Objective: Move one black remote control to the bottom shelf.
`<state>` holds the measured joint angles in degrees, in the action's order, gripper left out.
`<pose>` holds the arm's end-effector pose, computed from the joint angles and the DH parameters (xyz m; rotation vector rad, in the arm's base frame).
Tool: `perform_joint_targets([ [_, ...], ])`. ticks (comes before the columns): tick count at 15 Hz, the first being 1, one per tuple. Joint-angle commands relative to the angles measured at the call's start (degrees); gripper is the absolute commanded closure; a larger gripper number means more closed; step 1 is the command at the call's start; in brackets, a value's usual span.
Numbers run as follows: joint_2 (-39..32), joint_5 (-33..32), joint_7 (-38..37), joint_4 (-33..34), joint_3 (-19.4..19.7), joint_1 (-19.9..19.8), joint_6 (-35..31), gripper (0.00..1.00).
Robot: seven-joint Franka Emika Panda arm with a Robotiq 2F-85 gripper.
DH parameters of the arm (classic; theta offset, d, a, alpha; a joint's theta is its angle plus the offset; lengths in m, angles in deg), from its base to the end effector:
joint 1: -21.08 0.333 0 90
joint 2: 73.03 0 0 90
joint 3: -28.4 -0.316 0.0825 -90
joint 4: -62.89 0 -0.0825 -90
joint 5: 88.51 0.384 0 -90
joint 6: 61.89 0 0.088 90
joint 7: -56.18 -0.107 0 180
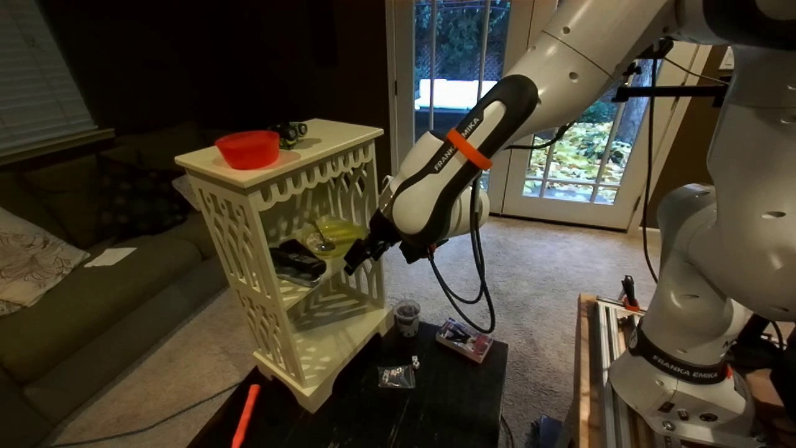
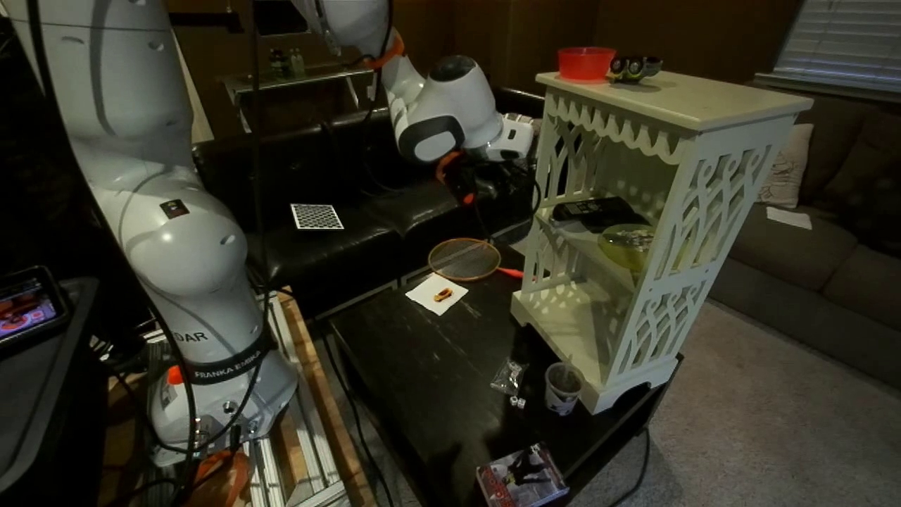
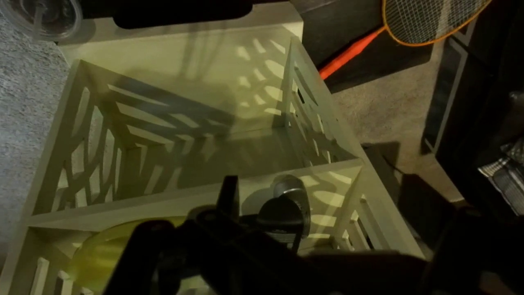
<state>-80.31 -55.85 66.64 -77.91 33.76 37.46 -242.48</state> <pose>0.5144 0.0512 0.3042 -2.8722 0.2773 -0.8117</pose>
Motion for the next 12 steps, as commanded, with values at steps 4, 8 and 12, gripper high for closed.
perform_joint_targets([
  [4, -3.0, 1.9, 0.4, 2.0, -1.3, -0.9, -1.7, 0.00],
  [8, -7.6, 7.1, 0.7, 5.8, -10.0, -6.3, -9.9, 0.00],
  [12, -12.6, 1.7, -1.3, 9.1, -18.1, -14.7, -15.7, 0.00],
])
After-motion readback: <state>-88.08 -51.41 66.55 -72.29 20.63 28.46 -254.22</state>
